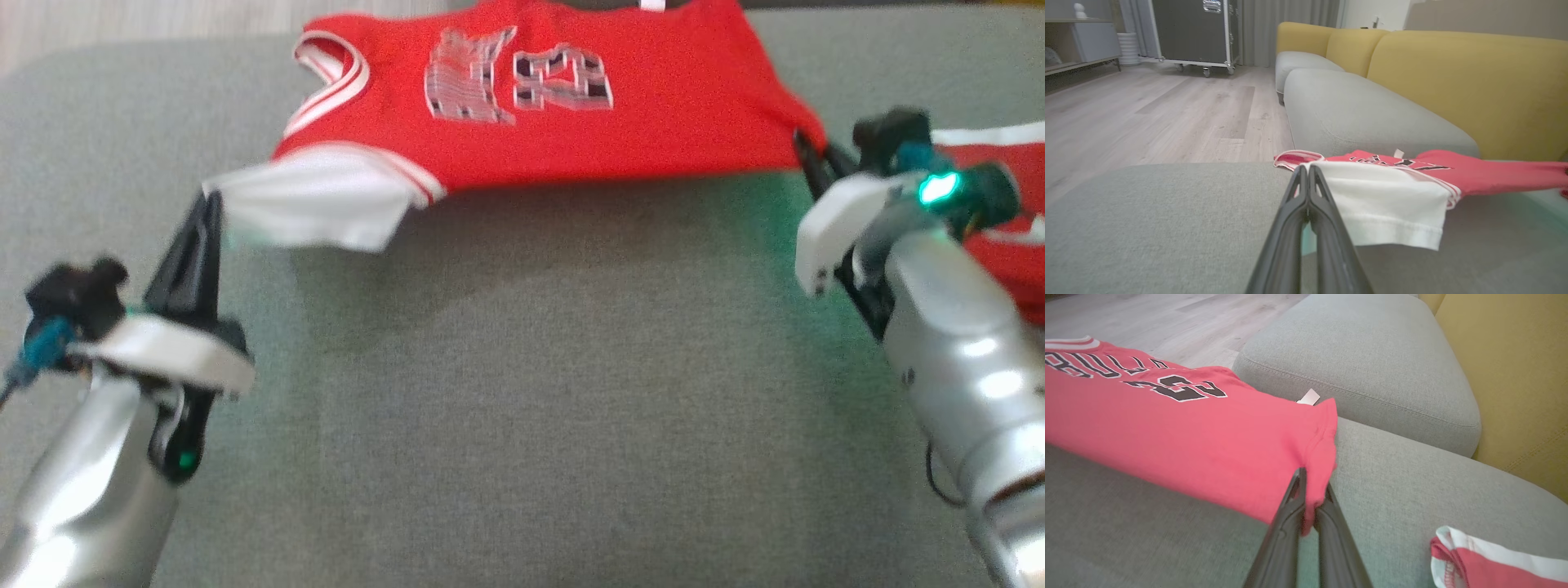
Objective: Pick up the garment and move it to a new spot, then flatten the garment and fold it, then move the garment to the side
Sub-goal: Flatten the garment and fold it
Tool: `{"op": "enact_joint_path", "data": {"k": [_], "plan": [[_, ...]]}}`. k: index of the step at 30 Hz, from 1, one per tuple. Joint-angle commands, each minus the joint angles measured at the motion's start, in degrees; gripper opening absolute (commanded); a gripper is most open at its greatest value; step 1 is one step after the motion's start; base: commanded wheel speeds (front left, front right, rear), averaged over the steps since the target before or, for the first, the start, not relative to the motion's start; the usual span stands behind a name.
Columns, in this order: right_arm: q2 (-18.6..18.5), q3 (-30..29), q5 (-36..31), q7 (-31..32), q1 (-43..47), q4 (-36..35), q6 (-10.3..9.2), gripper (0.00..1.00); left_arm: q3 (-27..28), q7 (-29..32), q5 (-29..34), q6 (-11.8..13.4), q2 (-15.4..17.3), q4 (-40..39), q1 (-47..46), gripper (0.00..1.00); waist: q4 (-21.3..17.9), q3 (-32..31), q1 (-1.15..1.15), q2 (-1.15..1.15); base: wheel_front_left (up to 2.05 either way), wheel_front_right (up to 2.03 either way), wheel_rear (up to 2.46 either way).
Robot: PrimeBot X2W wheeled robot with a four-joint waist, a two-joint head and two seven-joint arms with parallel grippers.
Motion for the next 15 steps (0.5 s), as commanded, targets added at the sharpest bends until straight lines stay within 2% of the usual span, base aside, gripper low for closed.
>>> {"op": "enact_joint_path", "data": {"k": [1, 7, 15], "plan": [[-1.16, 3.72, 2.6, 0.38, 2.48, -2.77, -0.11, 0.0, 0.87, 0.1, 0.21, 0.11, 5.1, -3.65, 1.17, 0.0, -0.58, -2.76, 0.01, 0.0, 0.0, 0.0, 0.0], [-4.07, 10.5, 9.54, 2.3, 8.05, -7.36, -0.11, 0.0, -0.12, 1.07, 0.63, 0.86, 8.08, -9.08, 7.84, 0.0, -1.34, -6.67, 0.01, 0.0, 0.0, 0.0, 0.0], [-9.65, 20.0, 19.53, 6.98, 15.61, -16.93, -0.11, 0.0, -1.49, 3.94, 0.61, 3.24, 11.85, -18.49, 18.5, 0.0, -3.1, -12.4, 0.01, 0.0, 0.0, 0.0, 0.0]]}}
